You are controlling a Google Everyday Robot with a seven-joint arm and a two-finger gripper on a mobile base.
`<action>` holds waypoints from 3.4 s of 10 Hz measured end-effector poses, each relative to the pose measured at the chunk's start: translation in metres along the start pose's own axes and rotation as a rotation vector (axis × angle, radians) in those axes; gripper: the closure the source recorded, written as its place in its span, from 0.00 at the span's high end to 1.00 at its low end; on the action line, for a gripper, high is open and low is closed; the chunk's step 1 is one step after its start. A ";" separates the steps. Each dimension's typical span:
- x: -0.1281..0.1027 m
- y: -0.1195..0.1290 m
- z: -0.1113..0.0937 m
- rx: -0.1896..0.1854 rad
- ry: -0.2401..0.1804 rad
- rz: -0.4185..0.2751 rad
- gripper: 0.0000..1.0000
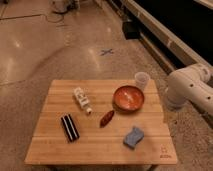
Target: Place the pepper on the white sponge
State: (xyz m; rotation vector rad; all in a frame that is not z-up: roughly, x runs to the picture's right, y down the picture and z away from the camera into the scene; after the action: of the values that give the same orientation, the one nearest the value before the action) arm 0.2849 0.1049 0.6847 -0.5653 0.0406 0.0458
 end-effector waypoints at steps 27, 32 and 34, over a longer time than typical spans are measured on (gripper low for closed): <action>-0.014 -0.007 0.002 0.003 -0.015 -0.028 0.65; -0.118 -0.033 0.037 0.016 -0.123 -0.246 0.65; -0.155 -0.033 0.057 0.005 -0.151 -0.353 0.65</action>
State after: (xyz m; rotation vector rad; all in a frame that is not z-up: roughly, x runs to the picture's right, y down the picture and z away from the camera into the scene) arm 0.1331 0.1026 0.7578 -0.5560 -0.2058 -0.2553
